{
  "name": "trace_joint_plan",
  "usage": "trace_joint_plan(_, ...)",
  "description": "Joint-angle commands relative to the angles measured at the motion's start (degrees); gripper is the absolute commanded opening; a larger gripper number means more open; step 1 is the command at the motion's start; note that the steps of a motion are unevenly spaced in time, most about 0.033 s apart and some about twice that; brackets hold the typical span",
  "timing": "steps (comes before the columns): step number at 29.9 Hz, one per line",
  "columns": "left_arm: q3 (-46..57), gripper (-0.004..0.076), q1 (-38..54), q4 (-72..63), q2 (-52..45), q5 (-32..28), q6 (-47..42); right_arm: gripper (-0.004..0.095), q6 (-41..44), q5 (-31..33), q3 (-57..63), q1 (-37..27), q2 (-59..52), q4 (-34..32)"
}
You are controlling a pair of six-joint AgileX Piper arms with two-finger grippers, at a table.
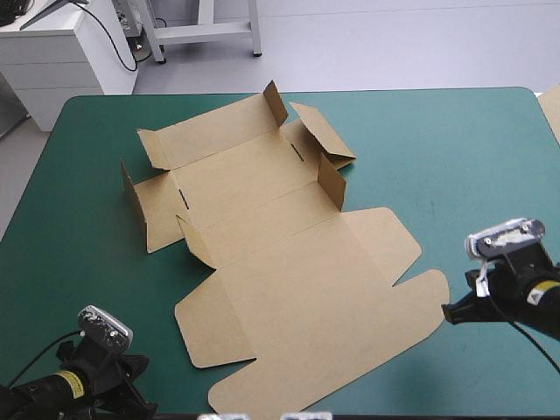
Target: Fold the box
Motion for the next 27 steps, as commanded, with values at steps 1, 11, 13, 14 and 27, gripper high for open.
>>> trace_joint_plan(1,-1.4,-0.0008,-0.3,-0.9,0.9,-2.3,-0.3,-0.0021,-4.3,-3.0,-5.9,0.3,7.1,5.2)
trace_joint_plan(11,-1.4,-0.0008,-0.3,-0.9,0.9,-2.3,-0.3,0.0036,-13.1,-1.5,-22.2,0.3,28.4,17.2)
trace_joint_plan(13,-1.4,-0.0008,-0.3,-0.9,0.9,-2.3,-0.3,0.0124,-13.1,-0.9,-25.8,0.3,32.4,17.2)
trace_joint_plan(14,-1.4,-0.0008,-0.3,-0.9,0.9,-2.3,-0.3,0.0172,-13.1,-0.8,-27.2,0.3,33.8,17.2)
trace_joint_plan(27,-1.4,-0.0008,-0.3,-1.1,0.9,-2.3,0.2,0.0514,-12.5,1.7,-44.7,4.7,51.2,20.3)
